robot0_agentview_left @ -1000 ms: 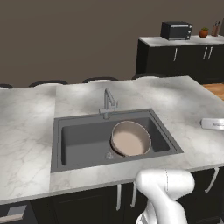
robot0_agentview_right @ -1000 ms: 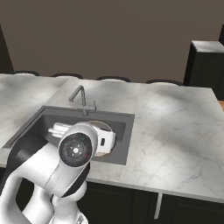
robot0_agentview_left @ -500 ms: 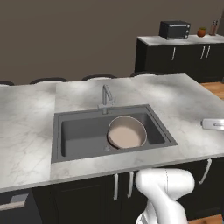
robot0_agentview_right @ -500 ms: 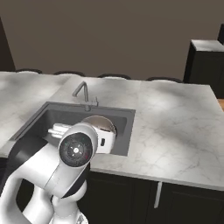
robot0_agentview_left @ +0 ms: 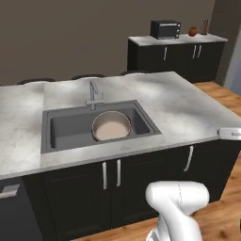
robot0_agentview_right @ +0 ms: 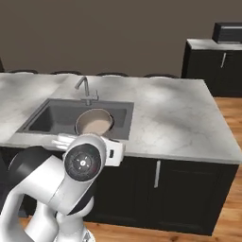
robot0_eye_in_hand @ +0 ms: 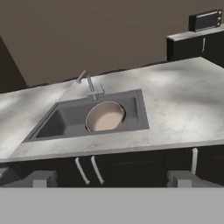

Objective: Move the pot and pan from the stove into the sink.

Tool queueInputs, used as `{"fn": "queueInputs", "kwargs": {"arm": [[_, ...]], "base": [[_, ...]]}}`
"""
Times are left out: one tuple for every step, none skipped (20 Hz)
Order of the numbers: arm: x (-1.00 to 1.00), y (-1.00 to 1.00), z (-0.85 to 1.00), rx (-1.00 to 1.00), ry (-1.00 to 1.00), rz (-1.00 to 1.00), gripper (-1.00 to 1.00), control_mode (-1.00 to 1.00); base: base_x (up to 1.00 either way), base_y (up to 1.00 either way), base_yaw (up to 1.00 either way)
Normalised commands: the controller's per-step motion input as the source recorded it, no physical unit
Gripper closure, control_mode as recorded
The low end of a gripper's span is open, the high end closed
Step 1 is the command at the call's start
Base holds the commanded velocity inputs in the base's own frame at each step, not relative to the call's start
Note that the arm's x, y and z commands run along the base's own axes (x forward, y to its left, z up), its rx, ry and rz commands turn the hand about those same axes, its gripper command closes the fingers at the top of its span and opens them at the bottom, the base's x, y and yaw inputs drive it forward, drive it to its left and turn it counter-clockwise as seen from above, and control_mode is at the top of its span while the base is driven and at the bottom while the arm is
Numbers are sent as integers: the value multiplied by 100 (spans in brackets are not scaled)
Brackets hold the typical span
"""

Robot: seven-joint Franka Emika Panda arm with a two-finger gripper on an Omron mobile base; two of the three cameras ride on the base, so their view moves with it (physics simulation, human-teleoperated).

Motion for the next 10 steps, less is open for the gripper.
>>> {"fn": "queueInputs", "kwargs": {"arm": [[0, 0, 0, 0, 0, 0, -100, 100], [0, 0, 0, 0, 0, 0, -100, 100], [0, 0, 0, 0, 0, 0, -100, 100], [0, 0, 0, 0, 0, 0, -100, 100], [0, 0, 0, 0, 0, 0, -100, 100], [0, 0, 0, 0, 0, 0, -100, 100], [0, 0, 0, 0, 0, 0, -100, 100], [0, 0, 0, 0, 0, 0, -100, 100], [0, 0, 0, 0, 0, 0, -100, 100], [0, 0, 0, 0, 0, 0, -100, 100]], "base": [[0, -27, -43], [5, -21, -47], [5, -20, -47], [5, -20, -48], [5, -20, -48], [4, -20, -48], [4, -20, -48], [4, -20, -48], [4, -17, -48], [3, -17, -49]]}}
